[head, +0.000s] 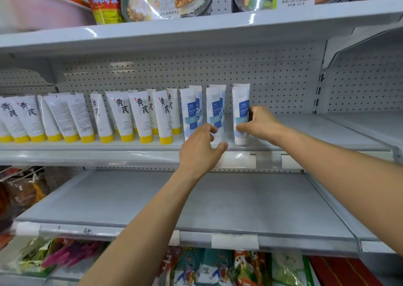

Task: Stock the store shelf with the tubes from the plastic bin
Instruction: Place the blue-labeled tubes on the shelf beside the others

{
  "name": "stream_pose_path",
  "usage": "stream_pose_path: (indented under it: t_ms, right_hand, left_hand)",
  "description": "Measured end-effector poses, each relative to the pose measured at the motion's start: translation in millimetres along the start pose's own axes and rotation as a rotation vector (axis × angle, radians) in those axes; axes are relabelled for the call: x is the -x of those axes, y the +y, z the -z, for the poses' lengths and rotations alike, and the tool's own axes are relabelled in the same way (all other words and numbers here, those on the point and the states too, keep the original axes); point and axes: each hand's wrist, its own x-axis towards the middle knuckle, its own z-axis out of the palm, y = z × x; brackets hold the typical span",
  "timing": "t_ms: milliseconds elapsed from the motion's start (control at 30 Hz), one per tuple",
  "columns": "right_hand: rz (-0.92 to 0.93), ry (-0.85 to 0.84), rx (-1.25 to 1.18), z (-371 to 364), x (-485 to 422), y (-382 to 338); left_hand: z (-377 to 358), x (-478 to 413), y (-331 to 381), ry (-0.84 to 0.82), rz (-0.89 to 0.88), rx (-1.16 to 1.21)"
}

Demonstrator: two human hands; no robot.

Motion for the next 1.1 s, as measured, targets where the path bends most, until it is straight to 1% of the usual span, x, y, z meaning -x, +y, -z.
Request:
stream_pose_path:
  t_ms: [233,433,533,633,767,867,967,1100]
  right_hand:
    - [-0.018,0.009,-0.067,-6,-9,10]
    - [-0.035,-0.017,-0.057,-5,-5,11]
    - [-0.037,0.047,-0.041,-2,8,9]
    - [0.044,0.156,0.013,0,31,12]
    - [0.209,0.151,0.138,-1,70,11]
    - [0.34,0.103,0.198,-10,98,5]
    - [0.456,0.011,0.268,-30,117,1]
    - [0.526,-0.148,0.298,-72,134,-10]
  left_hand:
    - [2,-4,-5,-0.015,0.035,0.003]
    - [4,1,-2,-0.005,0.031,0.049]
    - [9,10,-3,-0.001,0.049,0.105]
    - [16,22,-5,-0.002,0.053,0.127]
    - [26,45,-8,0.018,0.061,0.126]
    - [29,69,-13,0.014,0.097,0.11]
    - [35,97,-24,0.018,0.153,0.082]
    - [50,136,-51,0.045,0.256,0.06]
